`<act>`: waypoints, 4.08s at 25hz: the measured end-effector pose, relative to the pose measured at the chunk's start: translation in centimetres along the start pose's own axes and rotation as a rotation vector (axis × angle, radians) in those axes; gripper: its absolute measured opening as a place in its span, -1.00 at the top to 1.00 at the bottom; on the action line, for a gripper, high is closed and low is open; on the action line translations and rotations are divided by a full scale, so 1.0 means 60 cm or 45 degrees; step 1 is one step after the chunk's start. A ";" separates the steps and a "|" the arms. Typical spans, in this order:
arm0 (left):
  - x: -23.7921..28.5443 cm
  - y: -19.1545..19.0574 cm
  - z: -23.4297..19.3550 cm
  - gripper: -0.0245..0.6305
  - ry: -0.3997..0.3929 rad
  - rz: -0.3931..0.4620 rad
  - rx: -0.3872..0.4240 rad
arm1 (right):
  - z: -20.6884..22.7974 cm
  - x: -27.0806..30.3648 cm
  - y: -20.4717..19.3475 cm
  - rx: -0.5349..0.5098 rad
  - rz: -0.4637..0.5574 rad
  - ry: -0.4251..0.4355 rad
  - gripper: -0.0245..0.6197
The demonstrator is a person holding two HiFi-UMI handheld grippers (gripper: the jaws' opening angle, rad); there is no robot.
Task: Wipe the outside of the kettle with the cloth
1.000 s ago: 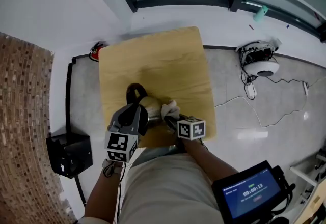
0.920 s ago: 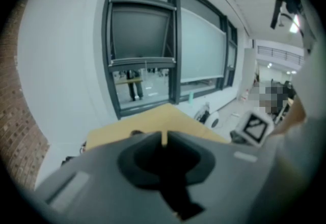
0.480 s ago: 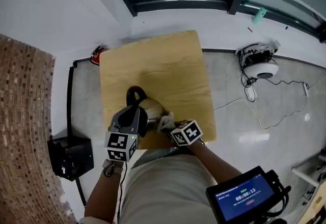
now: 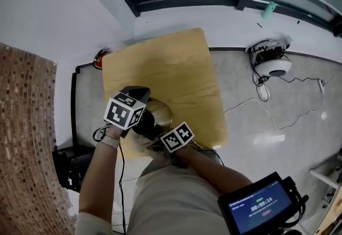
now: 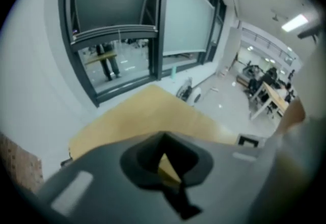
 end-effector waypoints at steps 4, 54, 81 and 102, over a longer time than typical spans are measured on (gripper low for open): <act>-0.023 -0.054 -0.009 0.95 0.216 -0.042 -0.184 | 0.048 -0.108 -0.033 0.192 0.340 -0.011 0.67; -0.065 -0.091 0.109 0.94 0.370 0.389 0.050 | -0.003 -0.172 -0.003 -0.038 0.758 -0.152 0.67; -0.058 -0.095 0.114 0.94 0.252 0.341 0.058 | 0.053 -0.188 0.018 0.247 0.580 -0.560 0.67; -0.100 -0.198 0.028 0.94 -0.006 0.388 -0.559 | -0.056 -0.230 0.076 0.005 0.910 -0.019 0.67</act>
Point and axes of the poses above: the fingertips, and each gripper's own axes: x forward along the fingers, z to its right, y out of its top, the point moved 9 cm from there along -x, backward along the fingers, and after that the axes turned 10 degrees about -z, right-handed, at the moved point
